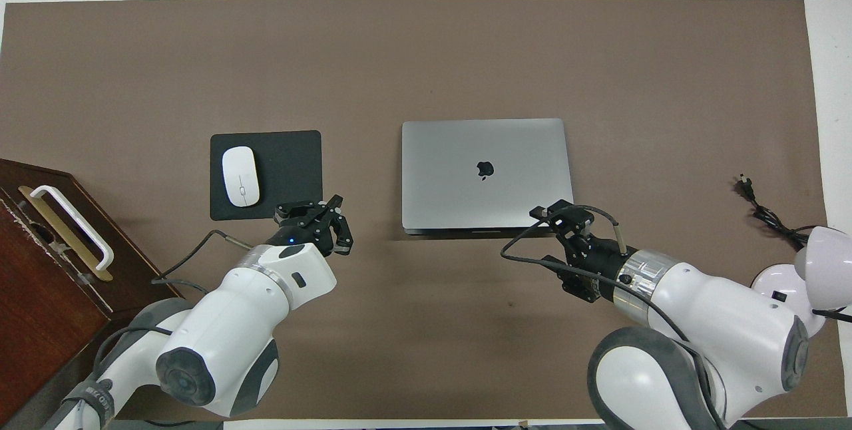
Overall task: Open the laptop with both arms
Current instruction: 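Place both grippers at the laptop's near edge, under the lid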
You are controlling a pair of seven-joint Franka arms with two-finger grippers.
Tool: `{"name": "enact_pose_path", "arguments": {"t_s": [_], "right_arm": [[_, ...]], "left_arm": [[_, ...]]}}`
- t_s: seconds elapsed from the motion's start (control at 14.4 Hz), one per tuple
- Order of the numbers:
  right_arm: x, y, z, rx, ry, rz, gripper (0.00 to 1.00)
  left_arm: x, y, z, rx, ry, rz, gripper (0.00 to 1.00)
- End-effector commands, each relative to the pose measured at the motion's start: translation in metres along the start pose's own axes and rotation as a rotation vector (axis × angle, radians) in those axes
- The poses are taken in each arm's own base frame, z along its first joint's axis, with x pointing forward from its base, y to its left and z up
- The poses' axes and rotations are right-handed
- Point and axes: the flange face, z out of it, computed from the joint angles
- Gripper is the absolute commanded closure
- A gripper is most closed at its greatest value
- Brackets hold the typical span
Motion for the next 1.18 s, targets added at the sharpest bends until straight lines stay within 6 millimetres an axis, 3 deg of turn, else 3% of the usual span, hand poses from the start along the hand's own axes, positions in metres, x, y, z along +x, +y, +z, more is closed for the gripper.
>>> {"name": "enact_pose_path", "arguments": {"t_s": [0.0,0.28,0.55,0.76,1.11], "right_arm": [[0.004,0.003,0.000,-0.022,0.025,-0.037,0.00],[0.004,-0.002,-0.001,-0.043,0.074,-0.175,0.00],[0.010,-0.003,-0.002,-0.028,0.098,-0.199,0.00],[0.021,-0.003,0.000,0.006,0.156,-0.162,0.00],[0.029,0.001,0.003,0.079,0.189,0.025,0.00]], "left_arm": [[-0.011,0.017,0.009,-0.023,0.007,0.024,1.00],[-0.027,0.045,0.010,-0.063,-0.019,0.079,1.00],[-0.041,0.057,0.021,-0.077,-0.008,0.098,1.00],[-0.056,0.060,0.034,-0.080,0.018,0.101,1.00],[-0.051,0.062,0.039,-0.081,0.022,0.100,1.00]]}}
